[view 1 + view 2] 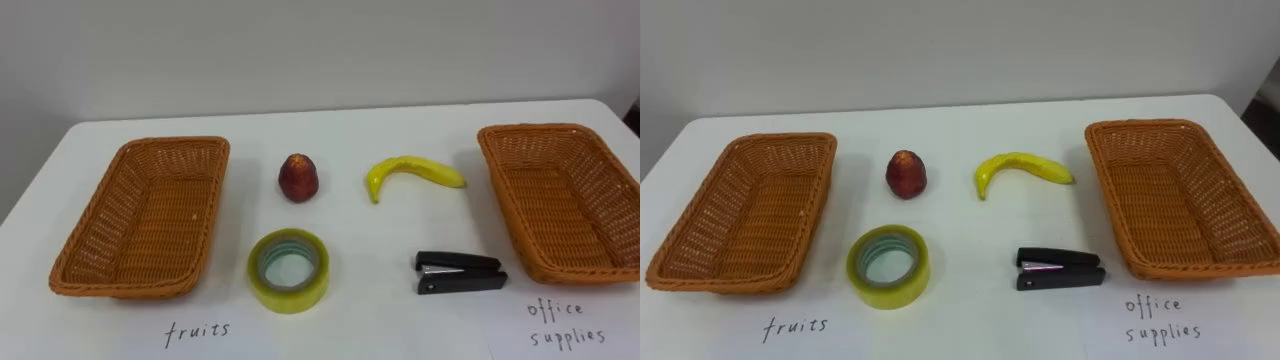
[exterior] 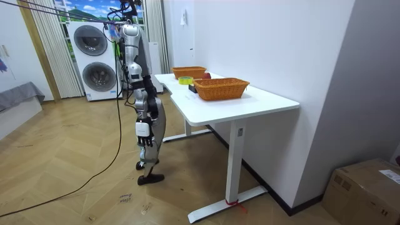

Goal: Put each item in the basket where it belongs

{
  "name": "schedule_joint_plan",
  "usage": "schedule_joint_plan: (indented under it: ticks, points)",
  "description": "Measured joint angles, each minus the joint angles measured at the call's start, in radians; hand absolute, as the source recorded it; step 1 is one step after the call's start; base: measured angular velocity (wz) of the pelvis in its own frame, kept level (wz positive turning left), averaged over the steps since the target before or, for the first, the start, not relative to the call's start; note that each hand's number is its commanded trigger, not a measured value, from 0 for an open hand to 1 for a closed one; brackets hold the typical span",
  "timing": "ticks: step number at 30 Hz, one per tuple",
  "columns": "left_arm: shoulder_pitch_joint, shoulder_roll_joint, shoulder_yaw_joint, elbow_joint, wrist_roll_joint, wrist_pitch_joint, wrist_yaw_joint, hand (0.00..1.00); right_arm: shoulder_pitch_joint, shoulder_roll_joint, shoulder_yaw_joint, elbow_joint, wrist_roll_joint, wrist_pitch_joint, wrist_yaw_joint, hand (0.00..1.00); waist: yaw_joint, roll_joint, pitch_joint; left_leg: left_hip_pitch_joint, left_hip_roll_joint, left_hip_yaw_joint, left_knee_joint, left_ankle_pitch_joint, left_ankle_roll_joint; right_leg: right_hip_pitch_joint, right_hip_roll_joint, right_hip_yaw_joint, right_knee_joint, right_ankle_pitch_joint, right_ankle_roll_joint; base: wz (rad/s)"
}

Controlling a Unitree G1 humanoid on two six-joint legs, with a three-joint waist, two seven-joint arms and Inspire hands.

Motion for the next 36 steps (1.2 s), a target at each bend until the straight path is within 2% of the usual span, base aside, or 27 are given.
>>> schedule_joint_plan:
  ticks: [15,24,28,32,36]
  points:
    - [0.001,-0.002,0.011,0.008,-0.005,0.005,0.001,0.0,-0.011,0.003,0.0,0.028,0.006,0.005,0.003,0.0,0.0,-0.009,0.0,-0.001,-0.001,0.0,0.0,0.0,0.0,0.0,-0.001,-0.003,-0.002,0.0,0.0,0.0]
    - [0.008,-0.002,0.059,0.007,-0.053,0.025,0.0,0.0,-0.001,0.004,-0.01,0.036,0.04,0.024,-0.014,0.0,0.003,-0.015,-0.0006,0.009,-0.001,0.005,-0.013,0.0,0.0,0.001,0.001,0.005,-0.002,0.0,0.001,-0.01]
    - [0.008,0.002,0.108,0.002,-0.062,0.025,-0.004,0.0,0.009,0.002,-0.11,0.035,0.069,0.031,-0.043,0.0,-0.005,-0.016,-0.0011,0.008,-0.001,0.002,-0.013,0.0,0.0,0.001,0.001,0.002,-0.003,0.0,0.001,0.0]
    - [0.01,0.015,0.158,-0.016,-0.064,0.017,-0.001,0.0,0.022,-0.006,-0.223,0.025,0.19,0.021,-0.071,0.0,-0.009,-0.019,-0.0015,0.009,0.0,0.007,-0.013,0.0,0.0,-0.002,0.002,0.007,-0.003,0.0,0.0,-0.03]
    - [0.013,0.02,0.172,-0.02,-0.087,0.0,0.001,0.0,0.021,-0.007,-0.314,0.018,0.298,0.009,-0.094,0.0,-0.017,-0.027,-0.0037,0.011,0.002,0.022,-0.014,0.0,0.0,-0.003,0.003,0.018,-0.002,0.0,0.001,-0.09]
